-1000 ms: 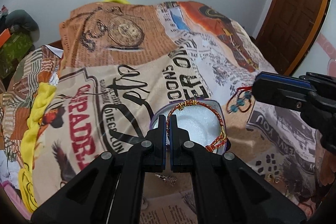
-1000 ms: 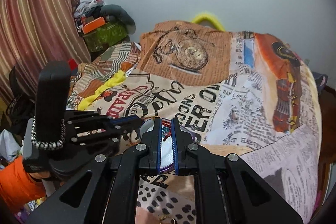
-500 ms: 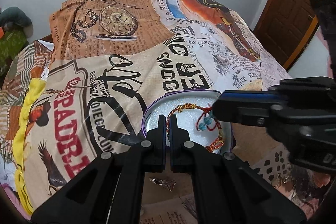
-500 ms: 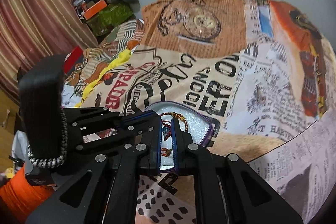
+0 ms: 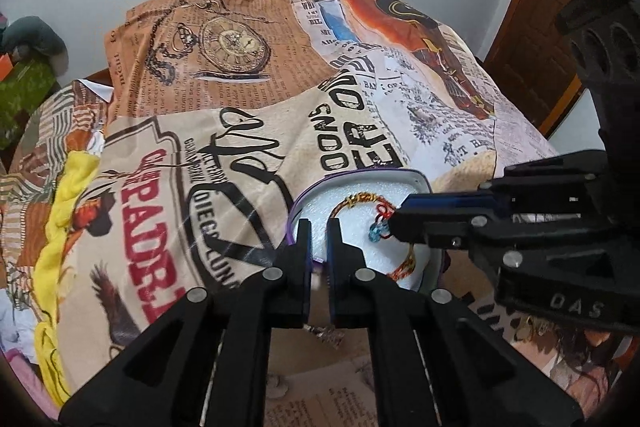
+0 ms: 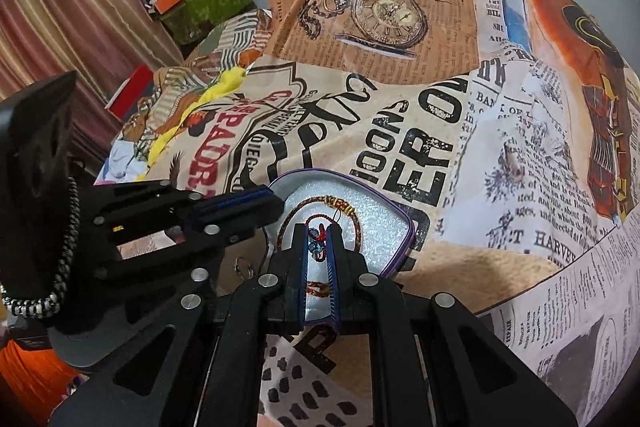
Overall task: Organize jewelry
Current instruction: 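Open both grippers to drop the bracelets into the tin, then move the left gripper to the silver ring and grasp it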
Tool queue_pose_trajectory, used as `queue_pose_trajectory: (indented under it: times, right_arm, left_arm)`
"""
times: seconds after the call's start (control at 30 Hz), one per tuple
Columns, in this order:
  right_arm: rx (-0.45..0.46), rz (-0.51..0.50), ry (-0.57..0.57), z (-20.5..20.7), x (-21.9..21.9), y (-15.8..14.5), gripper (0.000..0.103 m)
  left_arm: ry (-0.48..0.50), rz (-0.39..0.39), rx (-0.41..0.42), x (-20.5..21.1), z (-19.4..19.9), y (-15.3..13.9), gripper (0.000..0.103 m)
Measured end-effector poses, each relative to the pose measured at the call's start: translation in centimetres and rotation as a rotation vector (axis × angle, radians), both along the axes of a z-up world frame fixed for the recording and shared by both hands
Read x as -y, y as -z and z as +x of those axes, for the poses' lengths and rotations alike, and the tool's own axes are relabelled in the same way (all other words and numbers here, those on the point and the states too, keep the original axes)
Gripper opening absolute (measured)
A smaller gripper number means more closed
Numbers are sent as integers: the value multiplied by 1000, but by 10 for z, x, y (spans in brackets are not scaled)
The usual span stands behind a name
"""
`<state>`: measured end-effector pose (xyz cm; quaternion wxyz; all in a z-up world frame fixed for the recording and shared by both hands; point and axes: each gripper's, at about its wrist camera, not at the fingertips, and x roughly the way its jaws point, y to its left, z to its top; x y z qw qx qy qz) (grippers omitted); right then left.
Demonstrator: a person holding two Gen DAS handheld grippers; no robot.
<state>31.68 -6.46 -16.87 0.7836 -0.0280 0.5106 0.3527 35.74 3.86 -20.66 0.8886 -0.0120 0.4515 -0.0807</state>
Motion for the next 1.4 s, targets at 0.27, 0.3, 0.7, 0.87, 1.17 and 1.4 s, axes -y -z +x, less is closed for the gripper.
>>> queue_pose_trajectory:
  times: [0.27, 0.3, 0.7, 0.87, 1.17, 1.4]
  right_arm:
    - [42, -29, 33, -8, 6, -10, 32]
    - [53, -32, 37, -10, 7, -13, 32]
    - [185, -53, 117, -41, 30, -50, 32]
    - [228, -111, 126, -62, 42, -45, 33]
    - [205, -183, 103, -95, 51, -20, 33]
    - [197, -199, 76, -107, 49, -13, 33]
  left_arm:
    - [-32, 12, 19, -15, -19, -14, 35]
    - [-34, 12, 20, -16, -21, -15, 36]
    - [-18, 26, 19, -30, -54, -29, 41]
    - [11, 50, -8, -36, -74, -20, 41]
    - [51, 84, -57, -44, -107, 5, 41]
    - [76, 37, -86, -51, -112, 21, 41]
